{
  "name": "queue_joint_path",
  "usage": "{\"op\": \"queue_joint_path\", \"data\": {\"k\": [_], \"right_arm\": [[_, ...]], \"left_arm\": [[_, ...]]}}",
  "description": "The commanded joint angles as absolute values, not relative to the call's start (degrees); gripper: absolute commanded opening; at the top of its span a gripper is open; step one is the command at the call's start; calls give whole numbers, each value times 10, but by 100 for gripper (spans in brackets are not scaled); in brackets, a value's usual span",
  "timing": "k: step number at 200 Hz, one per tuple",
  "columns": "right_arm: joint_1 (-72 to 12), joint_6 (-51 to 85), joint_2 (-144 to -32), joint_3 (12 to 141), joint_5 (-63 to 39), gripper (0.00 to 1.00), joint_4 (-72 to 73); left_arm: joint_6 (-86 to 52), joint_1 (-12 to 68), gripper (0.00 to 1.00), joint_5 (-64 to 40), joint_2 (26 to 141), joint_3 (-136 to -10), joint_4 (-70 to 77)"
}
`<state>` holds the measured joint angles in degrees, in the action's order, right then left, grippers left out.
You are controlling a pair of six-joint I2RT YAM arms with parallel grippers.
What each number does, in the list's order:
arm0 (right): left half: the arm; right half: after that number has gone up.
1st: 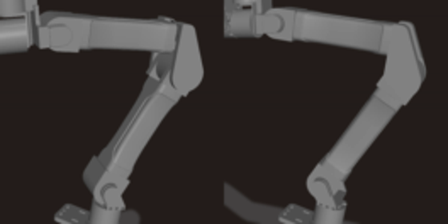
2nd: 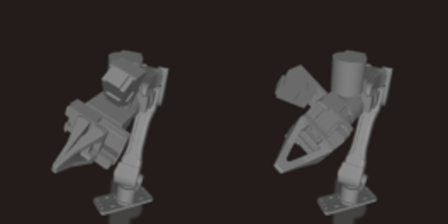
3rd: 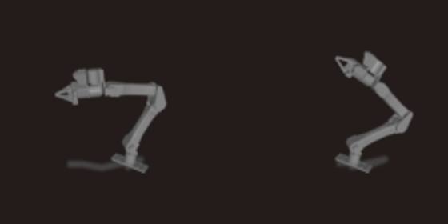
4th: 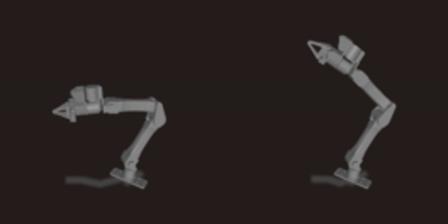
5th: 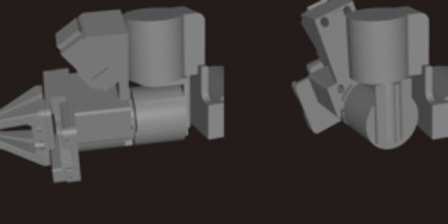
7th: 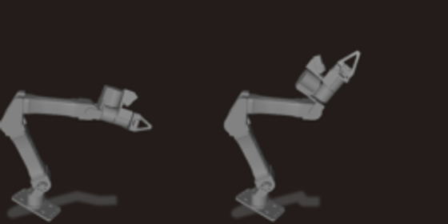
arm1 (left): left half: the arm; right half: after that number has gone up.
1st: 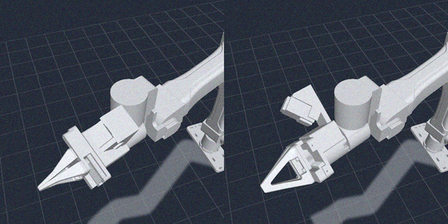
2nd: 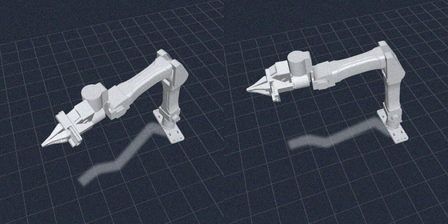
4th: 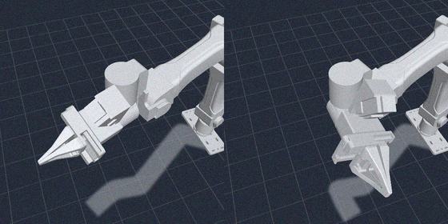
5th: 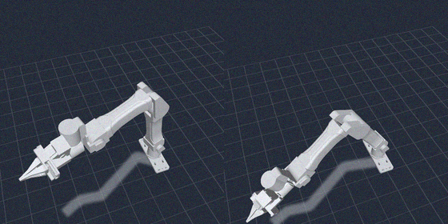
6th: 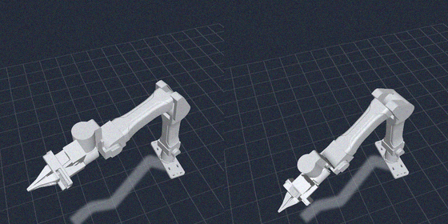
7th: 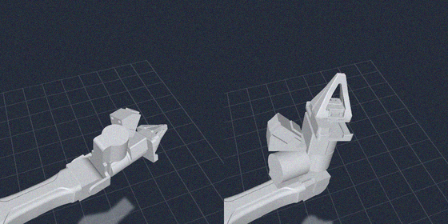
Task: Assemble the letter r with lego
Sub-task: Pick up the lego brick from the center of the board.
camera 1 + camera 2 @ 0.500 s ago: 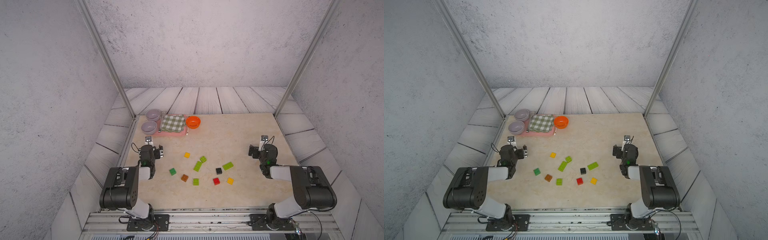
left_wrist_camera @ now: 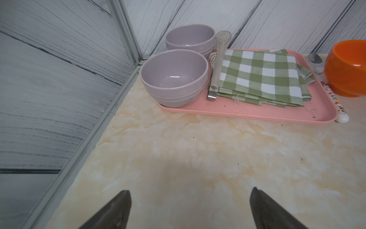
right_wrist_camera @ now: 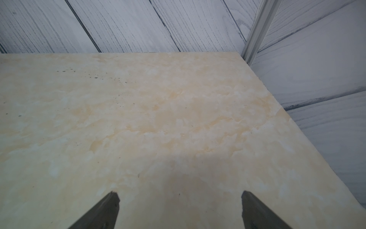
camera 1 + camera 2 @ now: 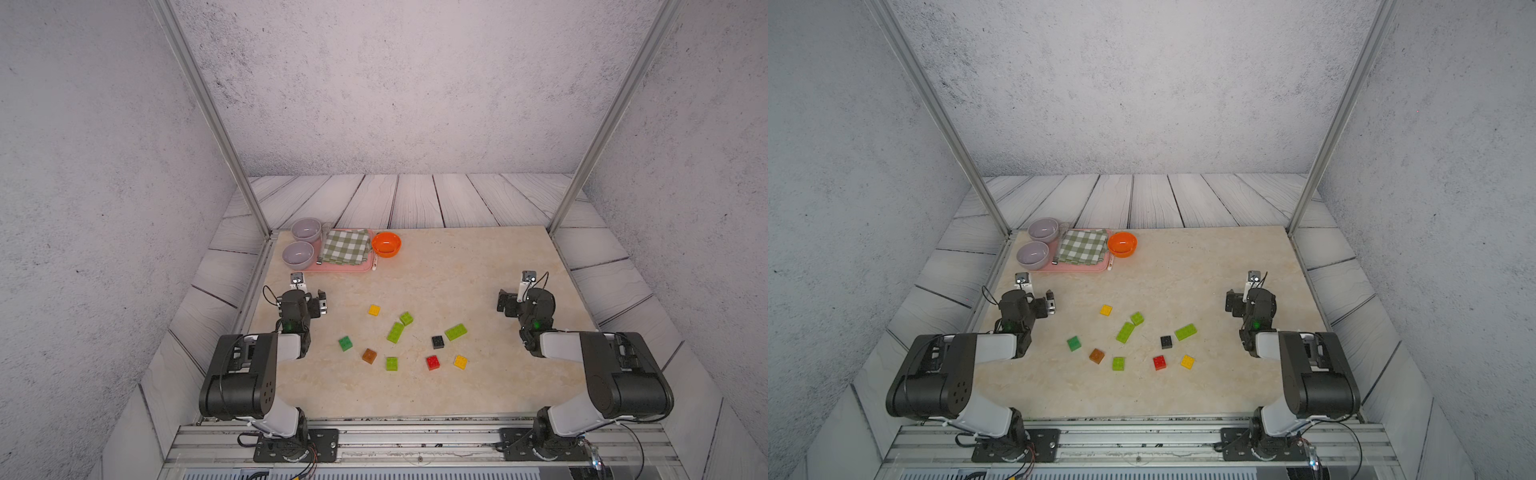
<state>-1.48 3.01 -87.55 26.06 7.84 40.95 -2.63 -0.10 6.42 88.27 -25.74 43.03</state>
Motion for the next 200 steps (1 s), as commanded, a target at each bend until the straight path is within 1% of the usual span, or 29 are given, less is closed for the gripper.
{"op": "queue_joint_path", "data": {"k": [1, 29, 48, 68, 80, 90, 100, 121, 133, 143, 158, 166, 174, 183, 200], "right_arm": [[-15, 31, -879, 265, 79, 99, 410], [-14, 32, -878, 263, 78, 99, 413], [-15, 30, -860, 260, 72, 99, 408], [-15, 35, -796, 274, 73, 99, 324], [-15, 42, -753, 283, 67, 99, 277], [-15, 61, -720, 288, 68, 99, 252], [-15, 80, -689, 297, 69, 99, 232], [-15, 105, -637, 336, 53, 99, 168], [-15, 140, -613, 359, 55, 99, 122], [-15, 174, -597, 378, 58, 99, 83], [-15, 197, -574, 383, 21, 99, 68], [-15, 209, -560, 375, -6, 99, 82], [-16, 229, -553, 366, -28, 99, 99], [-18, 260, -551, 370, -43, 99, 96], [-25, 334, -569, 419, -34, 99, 8]], "left_arm": [[-24, 0, 98, 61, 877, -262, 430], [-23, 0, 98, 60, 877, -259, 432], [-13, 4, 98, 49, 861, -236, 464], [-3, 31, 98, 107, 800, -214, 456], [-4, 52, 98, 152, 744, -226, 379], [-13, 63, 98, 168, 698, -242, 319], [-19, 73, 98, 169, 664, -249, 289], [-84, 74, 98, 150, 614, -286, 214], [-136, 74, 98, 150, 592, -312, 164], [-191, 74, 98, 174, 577, -333, 118], [-334, 74, 98, 250, 562, -381, -25], [-390, 74, 98, 269, 561, -414, -110], [-416, 74, 98, 260, 563, -438, -162], [-416, 74, 98, 230, 566, -449, -177], [-428, 76, 98, 163, 571, -462, -194]]}}
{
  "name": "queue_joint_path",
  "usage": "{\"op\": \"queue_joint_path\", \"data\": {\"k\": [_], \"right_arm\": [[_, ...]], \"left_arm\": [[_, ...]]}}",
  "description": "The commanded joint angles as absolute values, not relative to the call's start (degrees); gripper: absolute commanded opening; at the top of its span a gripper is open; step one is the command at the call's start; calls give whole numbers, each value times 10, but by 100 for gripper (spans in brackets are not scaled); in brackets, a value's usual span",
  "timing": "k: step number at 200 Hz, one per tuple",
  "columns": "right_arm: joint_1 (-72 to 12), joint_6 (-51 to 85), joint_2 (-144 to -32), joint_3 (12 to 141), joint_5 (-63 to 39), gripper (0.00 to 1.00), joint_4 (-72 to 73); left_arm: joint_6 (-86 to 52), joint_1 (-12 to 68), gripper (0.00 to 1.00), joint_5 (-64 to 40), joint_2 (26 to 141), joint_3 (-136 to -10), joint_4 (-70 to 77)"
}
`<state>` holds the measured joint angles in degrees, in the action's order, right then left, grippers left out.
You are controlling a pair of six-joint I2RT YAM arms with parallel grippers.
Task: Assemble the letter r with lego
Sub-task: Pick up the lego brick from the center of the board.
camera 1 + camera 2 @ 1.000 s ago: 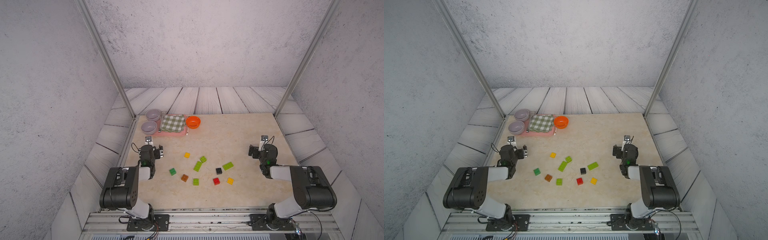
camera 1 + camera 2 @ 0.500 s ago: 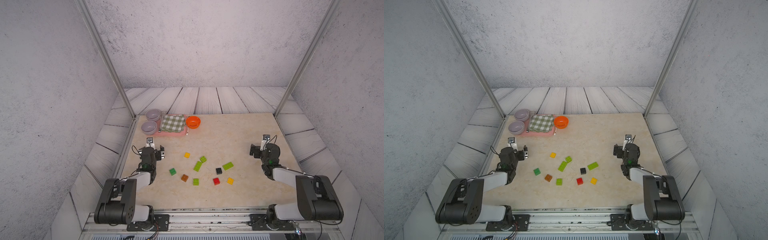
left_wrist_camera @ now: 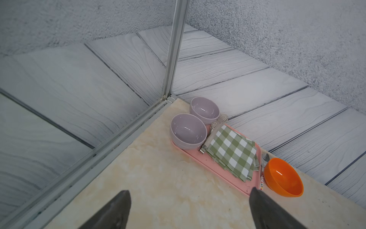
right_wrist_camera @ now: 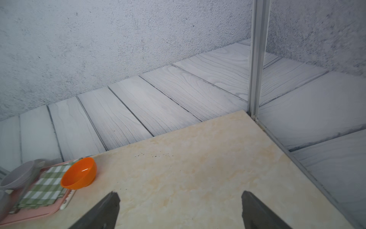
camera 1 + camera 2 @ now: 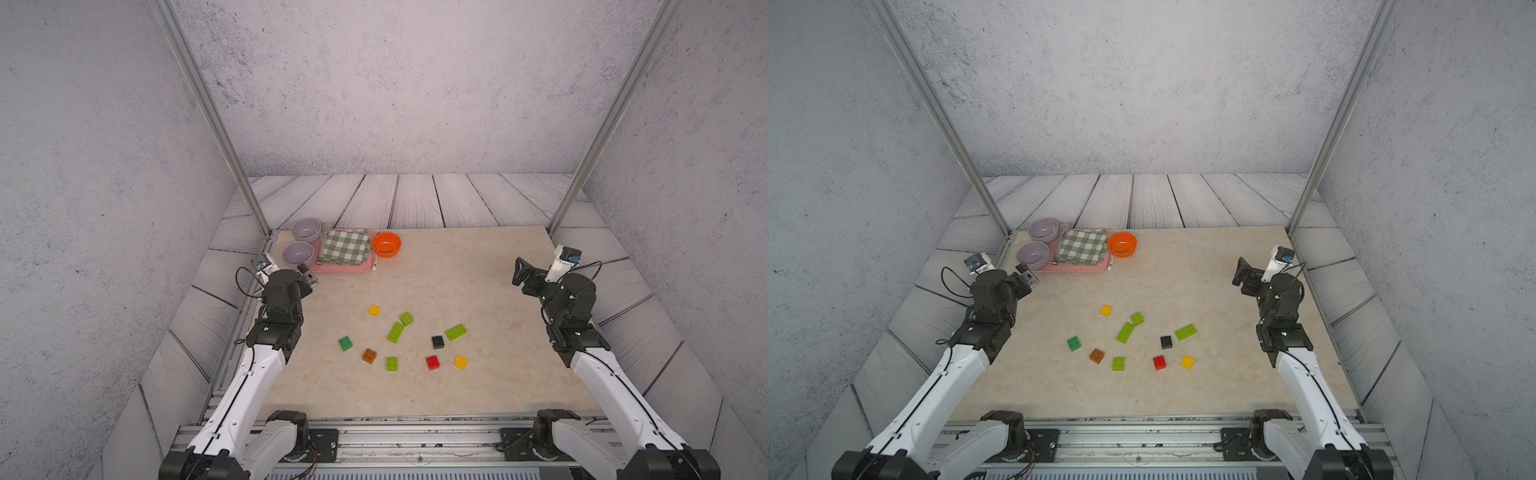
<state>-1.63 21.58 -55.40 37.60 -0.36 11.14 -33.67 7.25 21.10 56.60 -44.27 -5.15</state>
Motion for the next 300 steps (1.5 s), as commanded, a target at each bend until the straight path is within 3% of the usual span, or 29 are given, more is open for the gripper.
{"op": "queue_joint_path", "data": {"k": [1, 21, 69, 115, 153, 187, 235, 267, 300], "right_arm": [[-26, 339, -570, 423, -31, 99, 0], [-51, 381, -612, 494, -31, 99, -143], [-225, 355, -627, 526, 23, 99, -256], [-360, 376, -636, 526, 35, 99, -324], [-451, 400, -658, 519, 37, 100, -352], [-509, 403, -703, 530, 56, 94, -397], [-531, 412, -795, 561, 54, 85, -432], [-552, 418, -853, 583, 50, 77, -432], [-562, 424, -912, 608, 42, 70, -435]], "left_arm": [[-428, 77, 98, 158, 571, -463, -196], [-418, 116, 98, 109, 587, -495, -235], [-365, 310, 98, 113, 608, -554, -310], [-365, 405, 98, 39, 611, -533, -317], [-377, 446, 98, 36, 636, -530, -327], [-394, 450, 98, 16, 600, -452, -262], [-475, 450, 100, -97, 541, -287, -57], [-500, 449, 100, -121, 550, -250, -16], [-489, 447, 90, -150, 555, -233, 15]]}}
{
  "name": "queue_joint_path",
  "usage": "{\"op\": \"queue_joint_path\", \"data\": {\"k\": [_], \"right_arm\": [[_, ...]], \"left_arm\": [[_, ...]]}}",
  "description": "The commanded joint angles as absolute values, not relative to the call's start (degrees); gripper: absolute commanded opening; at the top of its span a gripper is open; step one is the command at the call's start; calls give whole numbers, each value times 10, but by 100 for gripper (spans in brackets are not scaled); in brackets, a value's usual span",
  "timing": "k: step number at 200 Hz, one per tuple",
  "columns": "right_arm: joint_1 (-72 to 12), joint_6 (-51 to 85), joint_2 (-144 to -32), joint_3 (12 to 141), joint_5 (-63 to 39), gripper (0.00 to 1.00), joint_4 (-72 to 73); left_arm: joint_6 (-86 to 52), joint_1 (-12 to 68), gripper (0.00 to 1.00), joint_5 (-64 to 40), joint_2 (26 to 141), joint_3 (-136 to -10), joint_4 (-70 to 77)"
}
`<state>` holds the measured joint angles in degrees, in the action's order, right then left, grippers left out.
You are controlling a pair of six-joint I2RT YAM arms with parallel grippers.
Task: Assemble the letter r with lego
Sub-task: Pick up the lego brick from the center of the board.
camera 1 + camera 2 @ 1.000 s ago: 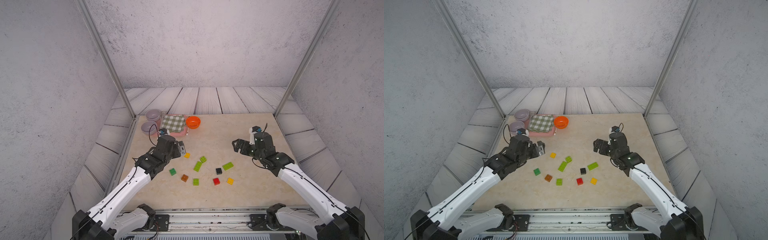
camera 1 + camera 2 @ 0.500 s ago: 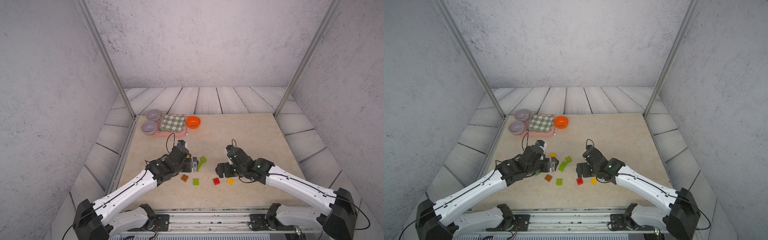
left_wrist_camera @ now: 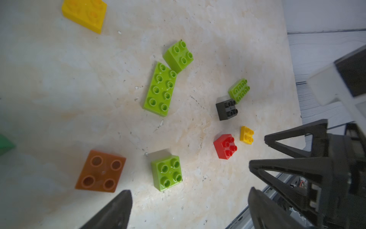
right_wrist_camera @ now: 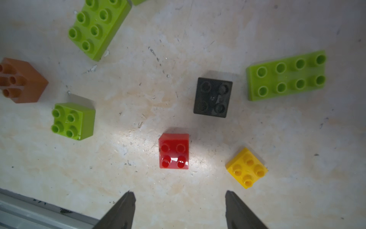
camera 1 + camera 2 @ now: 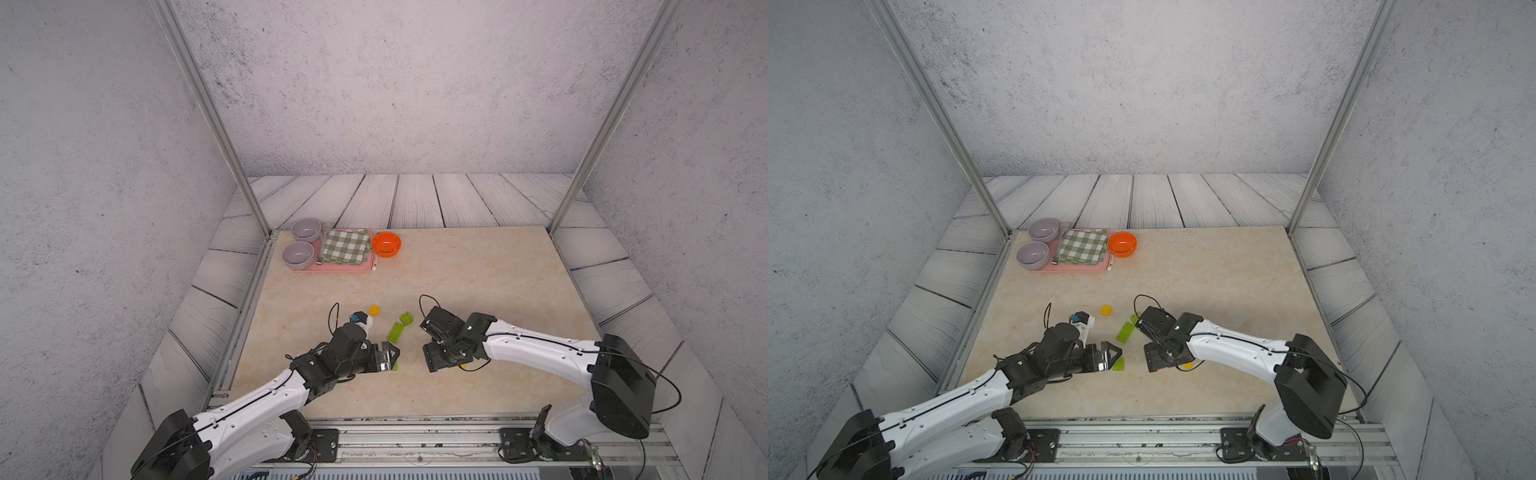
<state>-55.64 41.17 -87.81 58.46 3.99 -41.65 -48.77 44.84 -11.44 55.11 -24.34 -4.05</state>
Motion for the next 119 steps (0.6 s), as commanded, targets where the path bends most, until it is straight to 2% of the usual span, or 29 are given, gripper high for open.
{"op": "queue_joint_path", "data": {"k": [1, 46, 91, 119], "right_arm": [[-563, 424, -913, 610, 42, 70, -435], [-563, 424, -971, 639, 61, 59, -454], [-563, 418, -1009, 654, 61, 59, -457], [-563, 418, -1023, 654, 51, 54, -446]], "left_arm": [[-489, 447, 90, -152, 556, -233, 16], [-503, 445, 91, -163, 565, -208, 42], [-537, 424, 90, -187, 568, -173, 102], [-556, 409, 90, -206, 575, -155, 139]]}}
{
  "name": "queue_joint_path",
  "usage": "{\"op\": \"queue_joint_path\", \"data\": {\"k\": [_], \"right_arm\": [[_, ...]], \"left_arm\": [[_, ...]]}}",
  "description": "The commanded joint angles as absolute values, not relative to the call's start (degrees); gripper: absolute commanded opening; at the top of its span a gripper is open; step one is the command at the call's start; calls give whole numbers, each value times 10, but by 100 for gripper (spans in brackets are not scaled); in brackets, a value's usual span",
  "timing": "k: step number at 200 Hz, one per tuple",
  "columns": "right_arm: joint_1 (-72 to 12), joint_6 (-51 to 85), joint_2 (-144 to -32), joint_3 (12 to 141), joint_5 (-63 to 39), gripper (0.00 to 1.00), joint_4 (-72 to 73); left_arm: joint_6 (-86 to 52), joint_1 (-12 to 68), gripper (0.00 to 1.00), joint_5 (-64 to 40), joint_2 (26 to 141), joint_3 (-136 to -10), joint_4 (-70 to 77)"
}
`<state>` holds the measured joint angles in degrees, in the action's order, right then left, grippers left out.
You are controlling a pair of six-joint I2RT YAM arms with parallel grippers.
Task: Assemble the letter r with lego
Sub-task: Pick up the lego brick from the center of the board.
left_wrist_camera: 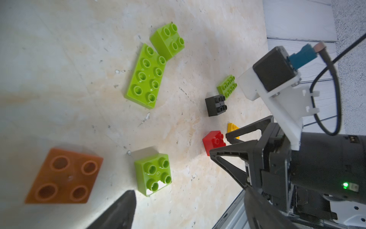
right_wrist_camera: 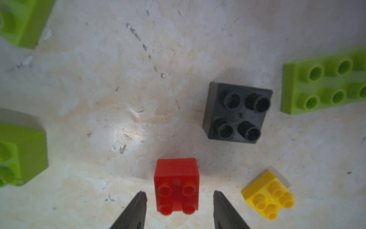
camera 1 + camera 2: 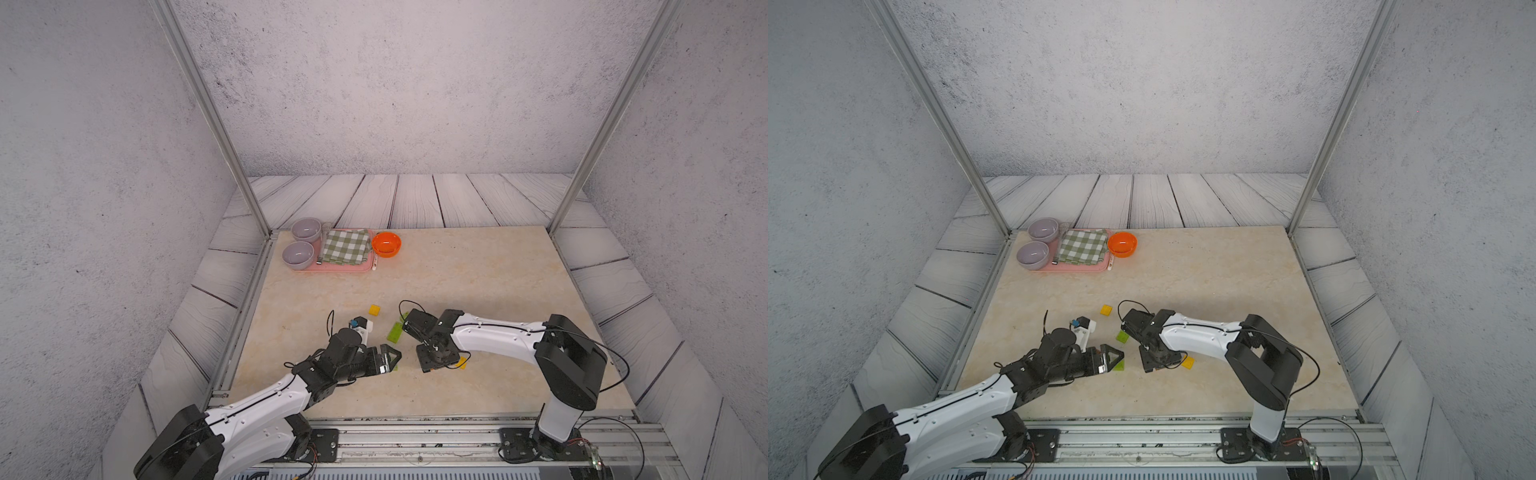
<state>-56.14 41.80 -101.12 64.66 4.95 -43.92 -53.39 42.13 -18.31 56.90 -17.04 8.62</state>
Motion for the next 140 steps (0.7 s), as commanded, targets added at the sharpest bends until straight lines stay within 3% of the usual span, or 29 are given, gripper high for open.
{"op": "queue_joint_path", "data": {"k": [1, 69, 140], "right_arm": [[-563, 418, -1023, 654, 51, 54, -446], [-560, 418, -1039, 657, 55, 50, -435], [-559, 414, -1037, 659, 49, 35, -432]], "left_arm": [[-556, 408, 90, -207, 575, -154, 139], [-547, 396, 88, -219, 575, -158, 127], [-540, 396, 88, -220, 576, -167, 115]]}}
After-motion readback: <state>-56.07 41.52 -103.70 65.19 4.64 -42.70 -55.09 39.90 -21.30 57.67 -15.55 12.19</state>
